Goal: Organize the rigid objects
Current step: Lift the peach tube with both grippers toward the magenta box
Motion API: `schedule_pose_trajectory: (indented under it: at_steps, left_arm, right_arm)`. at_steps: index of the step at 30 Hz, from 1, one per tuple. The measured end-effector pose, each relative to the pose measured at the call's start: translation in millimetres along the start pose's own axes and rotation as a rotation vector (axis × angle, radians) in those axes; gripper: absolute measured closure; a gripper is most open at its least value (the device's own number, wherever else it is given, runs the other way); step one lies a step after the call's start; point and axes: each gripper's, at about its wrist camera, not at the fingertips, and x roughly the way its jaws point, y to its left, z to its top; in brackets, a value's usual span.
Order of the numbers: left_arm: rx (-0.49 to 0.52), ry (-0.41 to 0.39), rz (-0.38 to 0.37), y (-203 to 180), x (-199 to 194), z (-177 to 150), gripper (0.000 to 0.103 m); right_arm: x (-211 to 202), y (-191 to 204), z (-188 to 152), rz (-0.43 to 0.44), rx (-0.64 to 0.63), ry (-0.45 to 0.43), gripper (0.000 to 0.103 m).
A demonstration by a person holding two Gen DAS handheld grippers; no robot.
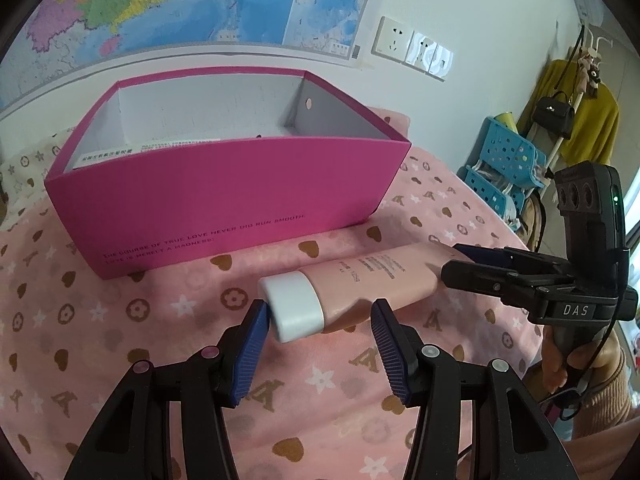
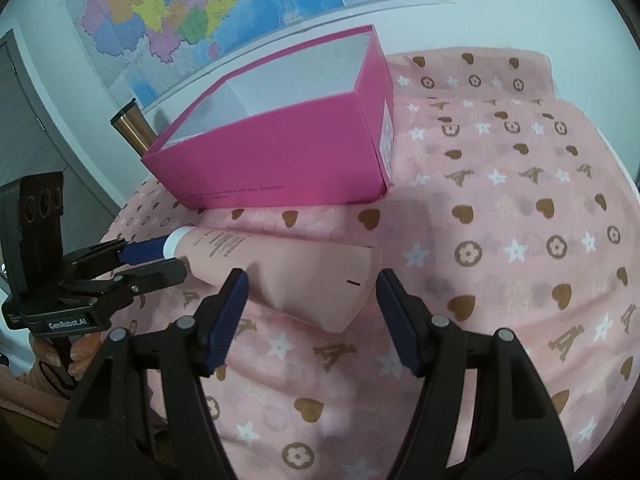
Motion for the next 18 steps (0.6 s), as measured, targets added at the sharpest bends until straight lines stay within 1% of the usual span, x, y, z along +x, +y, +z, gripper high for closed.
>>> schedule_pose_trajectory:
  at_steps: [18]
  left_arm:
    - [0.014,-0.053,0.014,-1,-14,12,0.05]
  right_arm:
    - [-8,8,15,0.0,-0.041,-0.044,0.035]
